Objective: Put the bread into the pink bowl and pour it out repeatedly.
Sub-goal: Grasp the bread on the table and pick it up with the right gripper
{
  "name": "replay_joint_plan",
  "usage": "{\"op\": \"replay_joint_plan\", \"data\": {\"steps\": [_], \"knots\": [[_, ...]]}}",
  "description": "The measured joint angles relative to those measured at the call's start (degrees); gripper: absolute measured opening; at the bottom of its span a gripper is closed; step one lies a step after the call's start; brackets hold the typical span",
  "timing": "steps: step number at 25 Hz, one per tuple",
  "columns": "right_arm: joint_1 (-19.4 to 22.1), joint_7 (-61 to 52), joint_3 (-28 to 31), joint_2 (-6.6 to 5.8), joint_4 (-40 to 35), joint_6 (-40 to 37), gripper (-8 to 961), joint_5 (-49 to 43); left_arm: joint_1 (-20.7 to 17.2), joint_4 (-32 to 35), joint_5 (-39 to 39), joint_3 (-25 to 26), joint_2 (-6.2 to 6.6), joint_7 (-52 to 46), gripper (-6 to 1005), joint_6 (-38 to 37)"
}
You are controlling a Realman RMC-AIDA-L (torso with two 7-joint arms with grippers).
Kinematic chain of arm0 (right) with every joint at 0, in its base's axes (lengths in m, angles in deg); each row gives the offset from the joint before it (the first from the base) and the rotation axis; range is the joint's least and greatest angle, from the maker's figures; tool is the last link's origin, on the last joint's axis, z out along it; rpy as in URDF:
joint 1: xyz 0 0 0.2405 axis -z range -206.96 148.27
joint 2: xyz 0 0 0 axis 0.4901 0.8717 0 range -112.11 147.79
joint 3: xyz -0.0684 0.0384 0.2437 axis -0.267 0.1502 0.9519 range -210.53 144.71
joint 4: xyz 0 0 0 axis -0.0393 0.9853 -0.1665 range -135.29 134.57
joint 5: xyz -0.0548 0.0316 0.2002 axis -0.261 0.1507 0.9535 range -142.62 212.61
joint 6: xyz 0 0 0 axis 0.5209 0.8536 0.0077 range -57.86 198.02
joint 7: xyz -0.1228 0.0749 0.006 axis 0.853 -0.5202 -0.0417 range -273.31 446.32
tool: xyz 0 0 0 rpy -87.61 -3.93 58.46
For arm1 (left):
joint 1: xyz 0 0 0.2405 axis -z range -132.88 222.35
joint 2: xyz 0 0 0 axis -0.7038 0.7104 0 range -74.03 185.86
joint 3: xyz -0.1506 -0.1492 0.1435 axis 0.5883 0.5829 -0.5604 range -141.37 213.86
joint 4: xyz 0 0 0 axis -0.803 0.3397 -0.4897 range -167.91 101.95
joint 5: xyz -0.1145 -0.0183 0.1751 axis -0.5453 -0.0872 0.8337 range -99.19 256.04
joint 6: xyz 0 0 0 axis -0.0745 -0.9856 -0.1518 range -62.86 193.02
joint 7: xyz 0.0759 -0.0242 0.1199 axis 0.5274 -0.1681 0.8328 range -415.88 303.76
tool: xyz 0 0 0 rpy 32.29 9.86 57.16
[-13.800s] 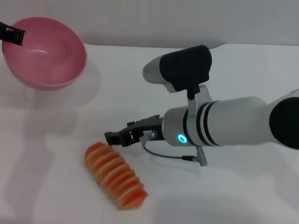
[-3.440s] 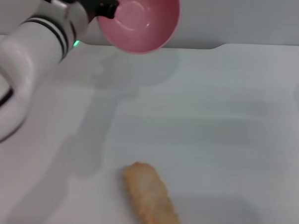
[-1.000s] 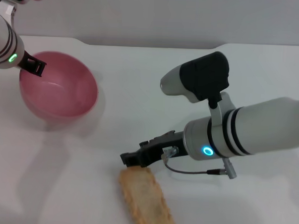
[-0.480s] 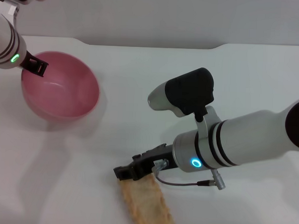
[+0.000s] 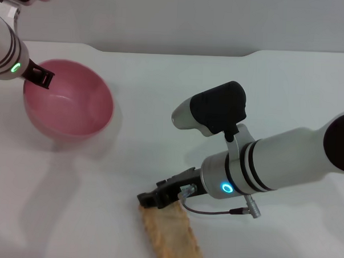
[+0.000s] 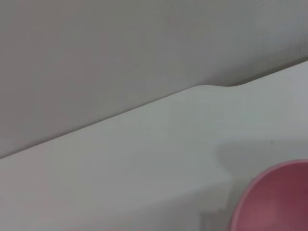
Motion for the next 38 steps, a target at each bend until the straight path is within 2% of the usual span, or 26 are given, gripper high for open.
{"op": "replay_joint_plan", "data": {"steps": [5,11,18,25,34,36,38], "knots": [[-0.8,0.2,-1.0,0.06,2.6,-1.8,578,0.0,0.0,0.0,0.0,0.0,0.01,0.0,59,0.0],[-1.6,2.3,-3.1,0.06,2.9,-2.5,382,0.1,-0.1,0.1,0.0,0.0,0.03,0.0,60,0.0],[-1.4,2.3,-3.5,0.02,0.5,-2.1,311,-0.2,-0.3,0.2,0.3,0.0,0.05,0.1,60,-0.2],[-0.9,1.7,0.5,-0.42,-6.8,0.9,235,-5.0,-0.9,0.2,0.2,-0.1,0.14,0.2,60,-0.8],[1.3,0.9,6.1,-0.43,-19.2,5.4,197,-11.0,-0.9,-0.3,-0.2,-0.2,0.04,0.3,60,-1.4],[1.7,0.2,7.4,-0.38,-22.4,6.5,188,-13.3,-0.9,-0.4,-4.5,-0.7,0.01,2.0,60,-2.1],[1.8,-0.7,8.4,-0.41,-25.0,7.3,173,-15.8,-1.0,-0.4,-5.1,-0.8,0.0,2.3,60,-2.3]]}}
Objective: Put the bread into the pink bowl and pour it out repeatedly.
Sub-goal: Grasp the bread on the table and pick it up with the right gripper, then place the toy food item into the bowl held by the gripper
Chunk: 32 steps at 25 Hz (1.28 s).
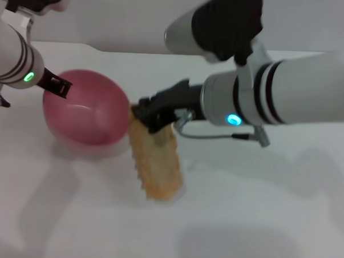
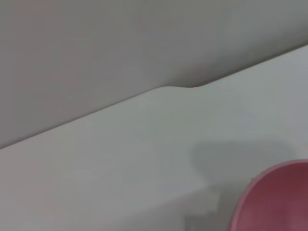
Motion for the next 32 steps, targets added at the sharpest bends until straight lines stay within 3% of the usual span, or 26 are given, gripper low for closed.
{"op": "replay_joint_plan", "data": {"steps": [14,21,32], "knots": [[0.1,-0.6,4.8,-0.12,-9.5,3.2,105,-7.8,0.7,1.6,-7.5,-6.6,-0.25,0.1,60,0.7],[-0.1,-0.1,4.8,-0.06,-9.1,2.6,100,-9.9,1.1,6.7,-10.5,-9.5,-0.4,-0.4,60,2.3],[1.7,-0.4,2.5,0.22,-5.7,-0.1,97,-10.2,1.5,9.5,-13.4,-9.6,-0.32,0.0,61,3.0]]}}
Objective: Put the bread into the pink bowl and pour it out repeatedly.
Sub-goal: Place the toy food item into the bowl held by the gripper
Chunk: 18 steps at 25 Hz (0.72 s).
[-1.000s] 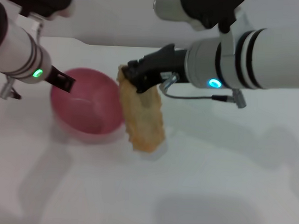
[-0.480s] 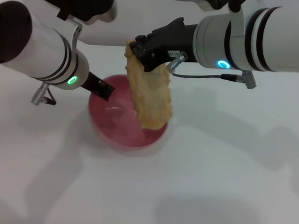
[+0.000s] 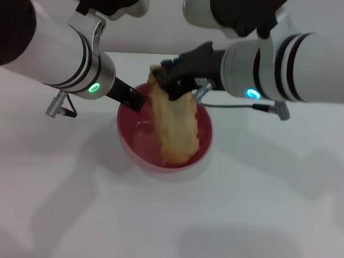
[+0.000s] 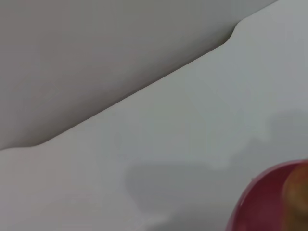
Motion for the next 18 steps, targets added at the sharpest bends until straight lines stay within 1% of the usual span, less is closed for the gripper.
{"op": "replay_joint_plan", "data": {"steps": [1,6,8,10,12,13,14,18], "knots": [[0.2,0.0,-0.4,0.01,0.6,-0.5,97,0.0,0.1,0.2,-0.1,0.0,-0.02,0.0,61,0.0],[0.8,0.3,-2.4,0.01,3.7,-5.0,181,-0.1,0.1,0.8,-0.9,0.1,0.0,0.1,61,0.0],[1.9,0.8,-3.4,-0.11,3.9,-8.0,260,-0.8,0.1,0.9,-0.9,0.1,0.02,0.1,61,0.1],[4.7,2.1,-4.7,-0.18,3.2,-13.4,340,-3.0,0.1,0.9,-0.9,0.1,0.02,0.1,61,0.1],[8.6,3.6,-5.4,0.06,2.0,-20.6,419,-7.2,0.1,0.6,-0.9,0.1,0.02,0.1,61,0.0],[12.7,4.0,-5.3,0.25,1.4,-29.5,447,-12.9,0.1,0.6,-0.9,0.1,0.02,0.1,61,0.0],[12.7,4.0,-5.3,0.25,1.4,-29.5,474,-12.9,0.1,0.5,-1.0,0.0,0.02,0.1,61,-0.1],[19.1,3.8,-1.8,0.25,1.7,-44.0,584,-20.5,0.0,0.5,-1.3,-0.1,0.01,0.1,61,-0.2]]}}
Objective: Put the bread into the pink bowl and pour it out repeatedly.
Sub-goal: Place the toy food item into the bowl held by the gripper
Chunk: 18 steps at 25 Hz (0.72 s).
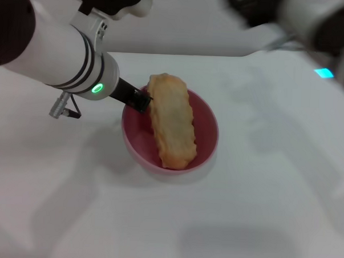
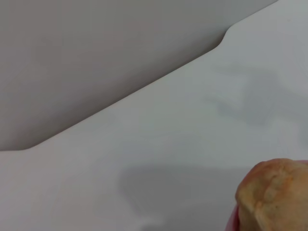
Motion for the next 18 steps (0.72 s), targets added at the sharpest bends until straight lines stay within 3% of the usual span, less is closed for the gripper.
{"op": "replay_joint_plan", "data": {"steps": [2,5,10,13,18], "knots": [[3.7,0.0,2.3,0.04,1.3,-7.8,639,-2.2,0.0,-0.2,-0.1,-0.1,0.0,0.0,61,-0.1],[8.6,0.3,5.8,0.11,6.6,-22.6,638,-4.7,0.1,-0.9,-0.2,-0.2,-0.04,0.0,61,-0.2],[13.4,0.4,8.5,0.12,20.8,-47.0,635,-4.8,0.4,-1.4,-1.3,-0.3,-0.12,0.1,61,-0.3],[16.0,1.2,7.5,0.26,27.6,-54.7,634,-0.7,0.7,-1.6,-3.5,-0.3,-0.17,0.1,61,-0.4],[17.2,5.2,4.6,0.28,30.9,-58.5,634,6.7,0.8,-1.8,-6.2,-0.3,-0.18,0.0,61,-0.3]]}}
